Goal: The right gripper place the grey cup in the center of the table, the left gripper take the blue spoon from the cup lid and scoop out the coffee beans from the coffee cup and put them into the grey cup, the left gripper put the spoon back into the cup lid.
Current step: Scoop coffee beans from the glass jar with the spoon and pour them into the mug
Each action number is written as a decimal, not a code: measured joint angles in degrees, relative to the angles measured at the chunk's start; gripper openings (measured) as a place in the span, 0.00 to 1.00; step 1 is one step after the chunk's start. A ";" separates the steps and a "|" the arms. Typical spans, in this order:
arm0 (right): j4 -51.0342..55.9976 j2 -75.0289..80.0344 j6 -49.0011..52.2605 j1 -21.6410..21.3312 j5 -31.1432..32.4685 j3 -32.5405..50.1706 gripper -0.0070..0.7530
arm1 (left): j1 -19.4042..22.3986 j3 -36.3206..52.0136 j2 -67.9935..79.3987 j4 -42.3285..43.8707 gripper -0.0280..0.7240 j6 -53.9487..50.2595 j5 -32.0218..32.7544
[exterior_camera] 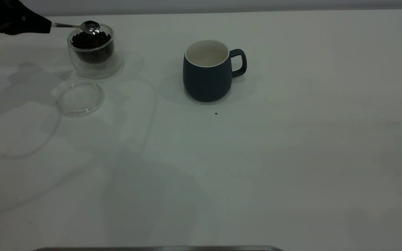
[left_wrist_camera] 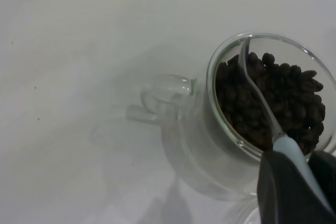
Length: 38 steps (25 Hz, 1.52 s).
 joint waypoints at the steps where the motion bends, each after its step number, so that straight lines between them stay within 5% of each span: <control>1: 0.00 0.00 0.00 0.00 0.00 0.00 0.49 | 0.00 0.00 0.00 0.14 0.20 0.00 0.06; 12: 0.00 0.00 0.00 0.00 0.00 0.00 0.49 | 0.00 0.00 1.38 3.05 0.20 -3.48 0.47; 38: -0.05 0.00 0.00 0.00 0.00 0.00 0.49 | 0.00 0.00 1.54 8.98 0.20 -40.81 4.13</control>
